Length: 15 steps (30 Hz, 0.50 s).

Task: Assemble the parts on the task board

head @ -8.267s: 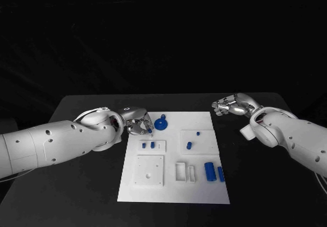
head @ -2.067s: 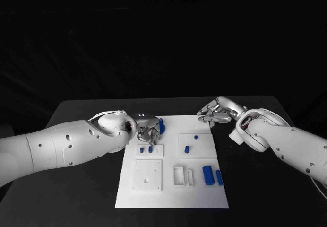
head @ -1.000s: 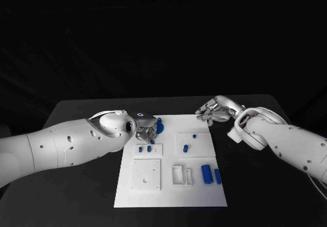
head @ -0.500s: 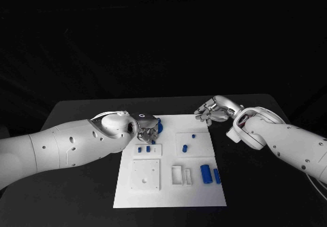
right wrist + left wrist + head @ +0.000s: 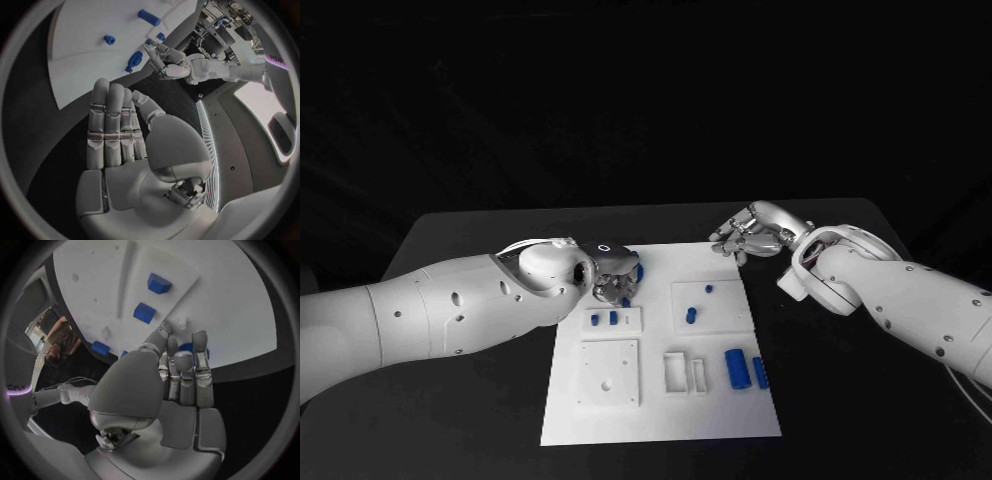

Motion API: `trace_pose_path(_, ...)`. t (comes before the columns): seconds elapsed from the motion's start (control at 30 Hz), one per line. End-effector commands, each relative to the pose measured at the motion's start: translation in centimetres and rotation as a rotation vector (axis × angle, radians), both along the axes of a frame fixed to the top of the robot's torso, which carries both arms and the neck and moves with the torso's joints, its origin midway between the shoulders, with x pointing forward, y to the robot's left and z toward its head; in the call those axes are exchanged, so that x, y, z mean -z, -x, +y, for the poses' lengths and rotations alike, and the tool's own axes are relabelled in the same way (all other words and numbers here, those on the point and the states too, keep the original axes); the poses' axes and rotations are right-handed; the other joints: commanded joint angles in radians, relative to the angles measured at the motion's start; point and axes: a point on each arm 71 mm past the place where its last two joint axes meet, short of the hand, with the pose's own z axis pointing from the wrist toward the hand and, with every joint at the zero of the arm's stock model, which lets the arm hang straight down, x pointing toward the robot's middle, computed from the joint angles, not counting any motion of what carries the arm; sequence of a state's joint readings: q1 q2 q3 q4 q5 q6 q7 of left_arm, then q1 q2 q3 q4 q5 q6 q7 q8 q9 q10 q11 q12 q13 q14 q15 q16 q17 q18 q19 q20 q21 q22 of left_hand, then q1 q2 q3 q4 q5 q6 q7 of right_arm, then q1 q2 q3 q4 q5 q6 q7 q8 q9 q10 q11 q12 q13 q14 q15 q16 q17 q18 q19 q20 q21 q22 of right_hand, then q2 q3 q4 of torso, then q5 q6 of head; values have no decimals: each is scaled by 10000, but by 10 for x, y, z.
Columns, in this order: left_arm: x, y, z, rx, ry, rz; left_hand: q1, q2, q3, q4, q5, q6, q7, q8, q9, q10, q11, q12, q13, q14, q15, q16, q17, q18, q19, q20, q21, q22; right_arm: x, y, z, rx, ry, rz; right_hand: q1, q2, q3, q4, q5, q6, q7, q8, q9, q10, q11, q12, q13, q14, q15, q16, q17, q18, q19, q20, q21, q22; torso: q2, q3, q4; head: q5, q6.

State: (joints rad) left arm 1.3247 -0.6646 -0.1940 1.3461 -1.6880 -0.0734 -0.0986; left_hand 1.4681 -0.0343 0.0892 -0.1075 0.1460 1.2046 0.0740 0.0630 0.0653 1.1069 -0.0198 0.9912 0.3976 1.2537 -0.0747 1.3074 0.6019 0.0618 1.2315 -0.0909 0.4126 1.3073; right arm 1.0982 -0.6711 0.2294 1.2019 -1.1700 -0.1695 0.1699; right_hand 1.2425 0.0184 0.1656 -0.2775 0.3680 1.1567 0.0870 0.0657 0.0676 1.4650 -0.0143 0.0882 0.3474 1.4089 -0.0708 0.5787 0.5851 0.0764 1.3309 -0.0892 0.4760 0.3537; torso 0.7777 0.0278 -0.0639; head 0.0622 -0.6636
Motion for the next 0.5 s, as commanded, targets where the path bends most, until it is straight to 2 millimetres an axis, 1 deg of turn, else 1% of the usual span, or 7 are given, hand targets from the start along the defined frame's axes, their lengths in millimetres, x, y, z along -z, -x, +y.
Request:
trace_pose_path(0.03,6,2,-4,185,-481,76,-60,-77,83,11,33,-103,-7,-14,-12,42,-36,124,79,82,30,54,80,17,22,50,97,221,0,0,1,-104,-60,44,-126,8,-52,4,66,-102,0,-32,-7,444,-48,-59,7,-62,2,62,-12,-26,-8,-4,-41,8,4,0,2,-14,18)
trace_pose_path(0.1,8,3,-5,188,-595,73,-97,-84,81,32,33,-149,-1,-18,-15,66,-40,161,84,130,26,95,161,25,40,50,126,220,0,0,1,-107,-68,46,-138,9,-62,8,76,-104,-1,-31,-7,447,-50,-61,8,-64,3,65,-16,-28,-5,-3,-54,8,6,2,2,-18,2)
trace_pose_path(0.13,9,3,-5,193,-674,74,-107,-86,81,38,34,-168,2,-20,-17,72,-40,170,84,139,26,103,176,26,43,51,133,219,0,0,1,-109,-74,47,-160,10,-73,17,94,-110,-1,-33,-8,445,-50,-63,9,-65,4,67,-20,-31,-1,-2,-64,7,2,1,-2,-31,-31)
trace_pose_path(0.2,11,3,-6,197,-819,97,-141,-82,89,63,48,-232,11,-19,-20,70,-35,183,79,150,31,115,201,31,42,56,150,215,0,0,1,-111,-83,49,-161,10,-73,18,94,-110,-1,-33,-8,445,-50,-63,9,-65,4,67,-20,-32,-1,-2,-64,7,-3,0,-6,-31,-32)
trace_pose_path(0.37,13,4,-8,217,-1054,161,-188,-34,105,109,55,-224,9,-16,-19,75,-35,200,77,168,33,133,242,34,41,63,163,214,0,0,1,-119,-110,72,-213,19,-107,15,163,-126,-2,-33,-8,444,-51,-64,22,-72,2,78,-44,-42,36,-5,-140,-1,-3,7,2,-43,16)
trace_pose_path(0.47,14,4,-9,258,-1113,202,-203,-5,116,129,65,-207,3,-13,-18,79,-38,214,80,178,31,143,260,37,40,65,168,213,0,0,1,-119,-118,77,-232,22,-116,23,184,-127,-4,-33,-8,444,-52,-64,24,-68,2,83,-47,-45,42,-4,-153,-2,-2,5,4,-47,-2)
trace_pose_path(0.5,14,5,-9,278,-1129,219,-210,13,130,140,95,-184,-4,-16,-20,72,-43,232,81,185,30,150,275,42,37,69,179,212,0,0,1,-118,-122,78,-232,22,-116,23,184,-127,-4,-33,-8,444,-52,-64,24,-68,2,83,-47,-45,42,-4,-153,-2,-1,0,4,-40,-31)
